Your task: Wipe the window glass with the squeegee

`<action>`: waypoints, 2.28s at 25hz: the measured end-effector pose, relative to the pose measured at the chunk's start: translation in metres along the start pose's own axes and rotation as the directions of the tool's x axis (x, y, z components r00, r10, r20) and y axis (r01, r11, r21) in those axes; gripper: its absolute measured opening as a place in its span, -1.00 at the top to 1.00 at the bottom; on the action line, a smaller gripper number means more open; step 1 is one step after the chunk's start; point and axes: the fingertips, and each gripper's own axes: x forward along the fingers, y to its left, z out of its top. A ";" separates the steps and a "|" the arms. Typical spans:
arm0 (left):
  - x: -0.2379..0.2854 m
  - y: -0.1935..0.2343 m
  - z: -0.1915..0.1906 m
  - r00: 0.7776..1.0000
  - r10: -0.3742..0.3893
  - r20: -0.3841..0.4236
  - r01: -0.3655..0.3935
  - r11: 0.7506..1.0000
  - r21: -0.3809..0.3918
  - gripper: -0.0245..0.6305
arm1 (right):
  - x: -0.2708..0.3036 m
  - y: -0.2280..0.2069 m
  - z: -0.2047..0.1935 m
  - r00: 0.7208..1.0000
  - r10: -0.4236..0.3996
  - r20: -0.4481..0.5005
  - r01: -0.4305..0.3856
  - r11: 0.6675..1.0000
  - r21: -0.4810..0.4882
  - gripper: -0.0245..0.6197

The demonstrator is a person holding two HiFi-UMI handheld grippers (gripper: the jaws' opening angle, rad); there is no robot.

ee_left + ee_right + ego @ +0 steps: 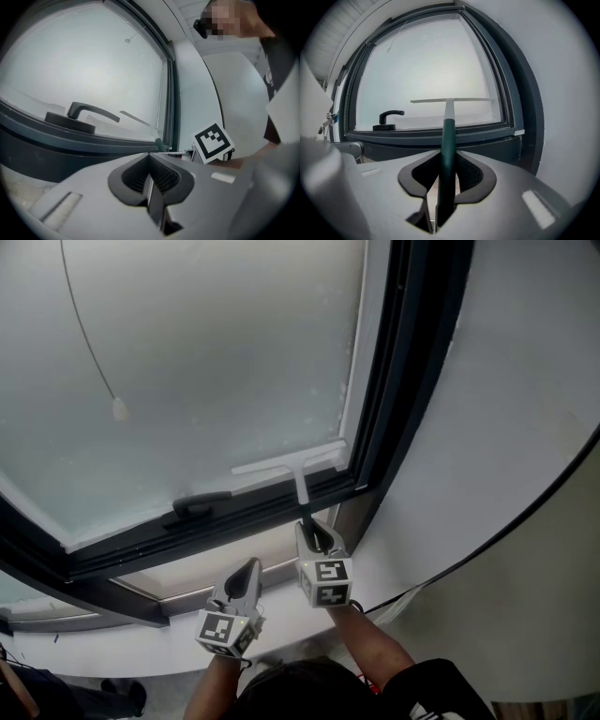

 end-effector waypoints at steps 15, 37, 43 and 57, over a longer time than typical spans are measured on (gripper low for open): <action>-0.002 -0.002 -0.012 0.998 0.053 -0.020 -0.053 0.998 -0.019 0.93 | 0.002 -0.008 -0.031 0.998 0.021 -0.063 -0.024 0.999 -0.044 0.63; -0.130 0.043 0.012 0.976 0.202 0.084 -0.203 0.979 0.003 0.93 | -0.083 0.026 0.016 0.980 0.046 0.191 -0.045 0.999 -0.013 0.63; -0.221 0.080 0.021 0.975 0.208 0.075 -0.209 0.978 -0.002 0.93 | -0.146 0.102 -0.008 0.977 0.026 0.210 -0.027 1.000 0.003 0.63; -0.320 0.077 0.021 0.971 0.221 0.090 -0.219 0.975 -0.022 0.93 | -0.256 0.145 -0.039 0.983 0.022 0.181 -0.014 0.999 -0.043 0.63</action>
